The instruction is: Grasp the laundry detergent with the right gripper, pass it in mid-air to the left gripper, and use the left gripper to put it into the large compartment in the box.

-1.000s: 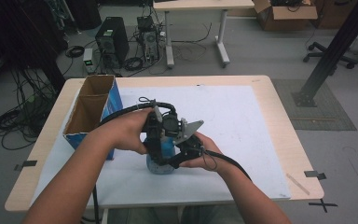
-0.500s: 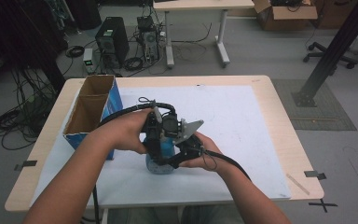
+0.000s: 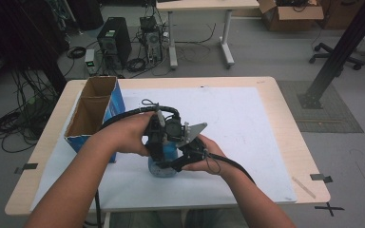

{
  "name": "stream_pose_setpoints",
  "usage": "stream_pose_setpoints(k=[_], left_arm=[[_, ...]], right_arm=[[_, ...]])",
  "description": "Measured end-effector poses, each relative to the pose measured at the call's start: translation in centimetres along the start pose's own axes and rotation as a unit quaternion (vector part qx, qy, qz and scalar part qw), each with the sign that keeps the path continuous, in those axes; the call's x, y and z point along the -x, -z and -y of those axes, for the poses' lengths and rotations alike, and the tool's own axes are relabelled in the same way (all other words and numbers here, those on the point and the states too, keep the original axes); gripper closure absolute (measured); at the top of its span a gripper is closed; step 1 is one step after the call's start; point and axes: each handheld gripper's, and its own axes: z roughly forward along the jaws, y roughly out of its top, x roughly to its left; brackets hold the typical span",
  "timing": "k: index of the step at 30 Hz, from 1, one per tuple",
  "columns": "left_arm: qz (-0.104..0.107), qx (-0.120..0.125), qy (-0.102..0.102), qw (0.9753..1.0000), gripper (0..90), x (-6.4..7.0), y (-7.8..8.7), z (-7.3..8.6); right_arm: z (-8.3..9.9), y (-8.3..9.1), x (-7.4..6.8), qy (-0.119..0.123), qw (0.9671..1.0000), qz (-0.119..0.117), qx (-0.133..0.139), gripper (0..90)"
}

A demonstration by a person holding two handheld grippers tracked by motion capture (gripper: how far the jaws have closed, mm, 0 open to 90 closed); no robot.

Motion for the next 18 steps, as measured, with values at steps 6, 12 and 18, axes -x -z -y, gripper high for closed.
stream_pose_setpoints(k=[6, 12, 18], left_arm=[[0.002, -0.003, 0.005, 1.0, 36.9, -0.22, 0.05, -0.18], [0.011, -0.011, 0.012, 0.9998, 38.3, -0.38, -0.06, -0.43], [0.008, -0.012, 0.012, 0.9998, 38.5, -0.32, 0.0, -0.51]], right_arm=[[-0.12, 0.17, 0.04, 0.003, 0.9999, 0.009, -0.003, 45.8], [-0.08, 0.22, 0.02, 0.014, 0.9997, 0.019, -0.012, 45.8], [-0.06, 0.26, 0.02, 0.021, 0.9995, 0.02, -0.01, 45.5]])
